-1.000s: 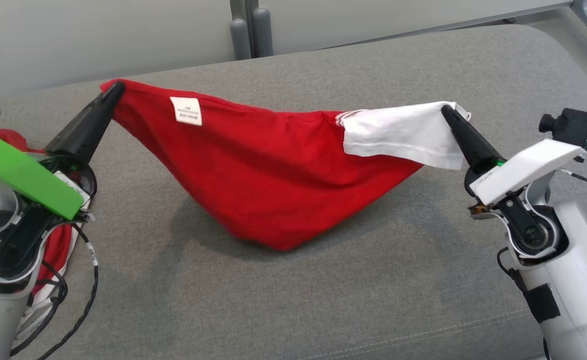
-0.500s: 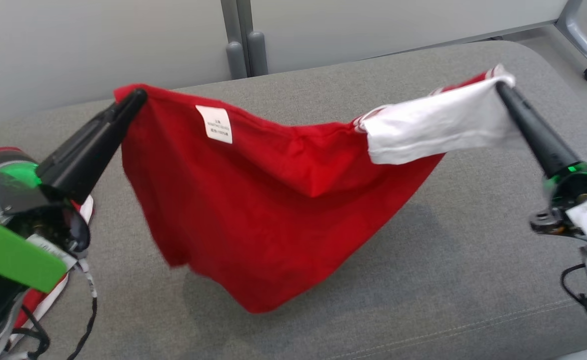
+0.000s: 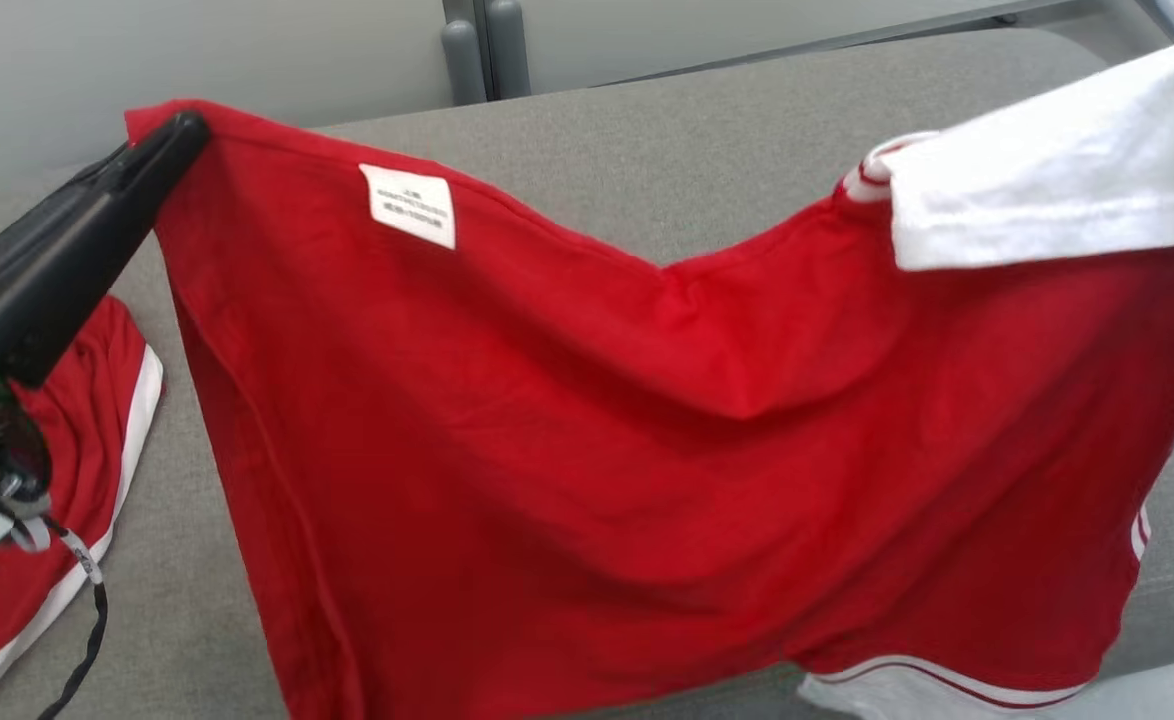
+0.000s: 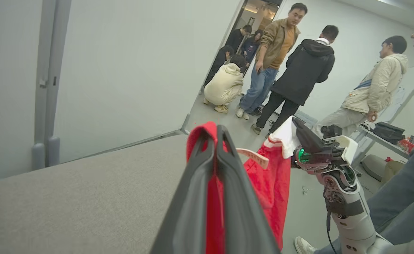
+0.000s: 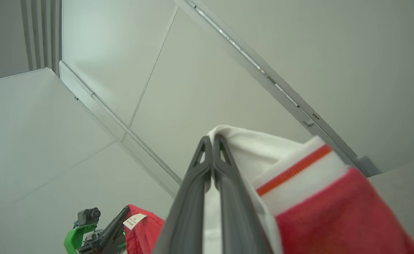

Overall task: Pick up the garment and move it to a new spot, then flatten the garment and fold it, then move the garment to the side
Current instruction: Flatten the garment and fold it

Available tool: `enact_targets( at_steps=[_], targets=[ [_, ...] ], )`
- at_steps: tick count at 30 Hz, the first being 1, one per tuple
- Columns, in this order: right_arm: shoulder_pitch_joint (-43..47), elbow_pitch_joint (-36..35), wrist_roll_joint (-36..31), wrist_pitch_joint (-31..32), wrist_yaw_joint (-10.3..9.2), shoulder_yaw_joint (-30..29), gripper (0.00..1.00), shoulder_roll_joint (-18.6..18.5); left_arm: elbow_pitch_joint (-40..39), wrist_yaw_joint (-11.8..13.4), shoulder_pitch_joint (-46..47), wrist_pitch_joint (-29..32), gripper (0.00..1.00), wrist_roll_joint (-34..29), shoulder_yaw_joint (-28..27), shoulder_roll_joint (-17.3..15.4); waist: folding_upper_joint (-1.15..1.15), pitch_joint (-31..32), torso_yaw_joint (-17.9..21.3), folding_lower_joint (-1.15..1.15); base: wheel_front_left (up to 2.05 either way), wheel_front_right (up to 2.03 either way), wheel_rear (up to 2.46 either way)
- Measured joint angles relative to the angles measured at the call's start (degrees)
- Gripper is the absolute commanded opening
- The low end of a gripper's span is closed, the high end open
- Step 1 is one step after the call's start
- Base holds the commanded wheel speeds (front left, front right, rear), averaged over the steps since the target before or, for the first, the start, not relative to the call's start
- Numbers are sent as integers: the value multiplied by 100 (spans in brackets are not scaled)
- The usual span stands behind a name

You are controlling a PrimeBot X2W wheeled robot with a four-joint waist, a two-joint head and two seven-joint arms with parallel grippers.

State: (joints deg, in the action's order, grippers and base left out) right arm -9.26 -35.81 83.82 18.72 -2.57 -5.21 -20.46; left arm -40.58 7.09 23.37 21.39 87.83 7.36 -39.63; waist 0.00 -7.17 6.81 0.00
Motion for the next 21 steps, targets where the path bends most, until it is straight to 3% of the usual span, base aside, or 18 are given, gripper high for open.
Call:
enact_targets(
  at_steps=[3,5,8,12,16,19,21],
  targets=[
    [-325,671,67,2,-528,108,0,234,790,7,28,265,0,97,247,-92,0,-215,-37,0,0,0,0],
    [-743,1189,68,8,-688,345,0,404,1407,7,115,435,0,43,487,-130,0,-360,-74,0,0,0,0],
    [-1792,2098,-254,-166,-686,571,0,727,2273,7,661,498,0,-563,846,-202,0,-585,-145,0,0,0,0],
    [-3479,3121,-1029,-1099,-549,235,0,1412,3071,5,2063,-187,0,-1559,878,410,0,-885,-277,1,0,0,0],
    [-4632,3665,-1298,-1657,-552,81,0,1902,3099,-16,3287,-838,0,-2337,1061,1072,0,-1193,-410,1,0,0,0],
    [-5267,3806,-1652,-1681,-549,487,0,1829,3047,-162,3750,-1044,0,-2725,1269,1205,0,-1409,-484,1,0,0,0],
    [-5394,3971,-1790,-1622,-532,754,0,1684,3117,-403,3785,-1109,0,-2911,1507,1183,0,-1559,-511,1,0,0,0]
  ],
)
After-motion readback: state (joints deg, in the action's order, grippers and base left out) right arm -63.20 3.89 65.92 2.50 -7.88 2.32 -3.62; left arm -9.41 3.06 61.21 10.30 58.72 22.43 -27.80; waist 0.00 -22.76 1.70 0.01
